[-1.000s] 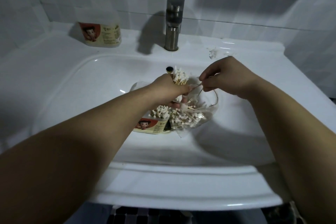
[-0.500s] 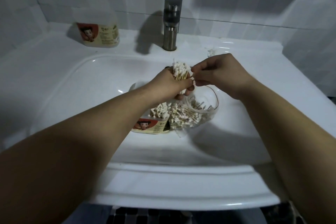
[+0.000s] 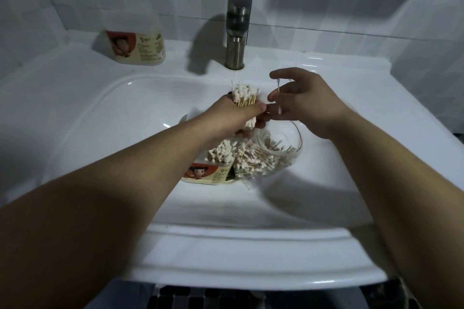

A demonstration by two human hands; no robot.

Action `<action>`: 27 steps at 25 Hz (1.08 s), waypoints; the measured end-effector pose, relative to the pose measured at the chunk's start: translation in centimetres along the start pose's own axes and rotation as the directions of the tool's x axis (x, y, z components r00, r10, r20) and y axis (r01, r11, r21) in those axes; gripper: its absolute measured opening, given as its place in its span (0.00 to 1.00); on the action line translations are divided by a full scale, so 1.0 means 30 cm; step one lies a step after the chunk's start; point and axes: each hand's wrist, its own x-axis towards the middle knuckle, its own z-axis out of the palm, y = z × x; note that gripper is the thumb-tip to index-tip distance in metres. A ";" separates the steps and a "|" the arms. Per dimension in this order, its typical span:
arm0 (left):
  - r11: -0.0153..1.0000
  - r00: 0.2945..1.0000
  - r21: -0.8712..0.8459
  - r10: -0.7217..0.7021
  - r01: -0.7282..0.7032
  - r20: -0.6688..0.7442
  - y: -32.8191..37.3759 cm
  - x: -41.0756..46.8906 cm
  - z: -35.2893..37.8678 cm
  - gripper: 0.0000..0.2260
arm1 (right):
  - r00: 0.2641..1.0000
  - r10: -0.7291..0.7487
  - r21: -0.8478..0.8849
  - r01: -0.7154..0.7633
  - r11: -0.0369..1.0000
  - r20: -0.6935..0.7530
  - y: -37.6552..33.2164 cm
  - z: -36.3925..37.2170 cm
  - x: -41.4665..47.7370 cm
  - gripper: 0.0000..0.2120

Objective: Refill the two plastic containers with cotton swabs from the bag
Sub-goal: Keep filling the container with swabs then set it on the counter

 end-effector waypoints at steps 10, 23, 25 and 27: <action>0.991 0.995 -0.112 -0.085 0.079 -0.049 0.011 0.002 0.013 0.02 | 0.997 0.013 -0.231 0.004 0.973 0.073 0.028 0.021 0.010 0.07; 0.994 0.994 -0.035 -0.105 0.104 -0.041 -0.005 0.006 -0.005 0.03 | 0.882 0.323 -0.869 0.167 0.466 0.343 0.060 0.083 -0.013 0.11; 0.994 0.994 -0.024 -0.103 0.102 -0.031 -0.004 0.004 -0.005 0.03 | 0.884 0.315 -0.859 0.163 0.485 0.346 0.066 0.087 -0.011 0.06; 0.995 0.995 -0.021 -0.100 0.099 -0.016 -0.006 0.006 -0.006 0.03 | 0.885 0.310 -0.846 0.154 0.511 0.349 0.067 0.087 -0.012 0.06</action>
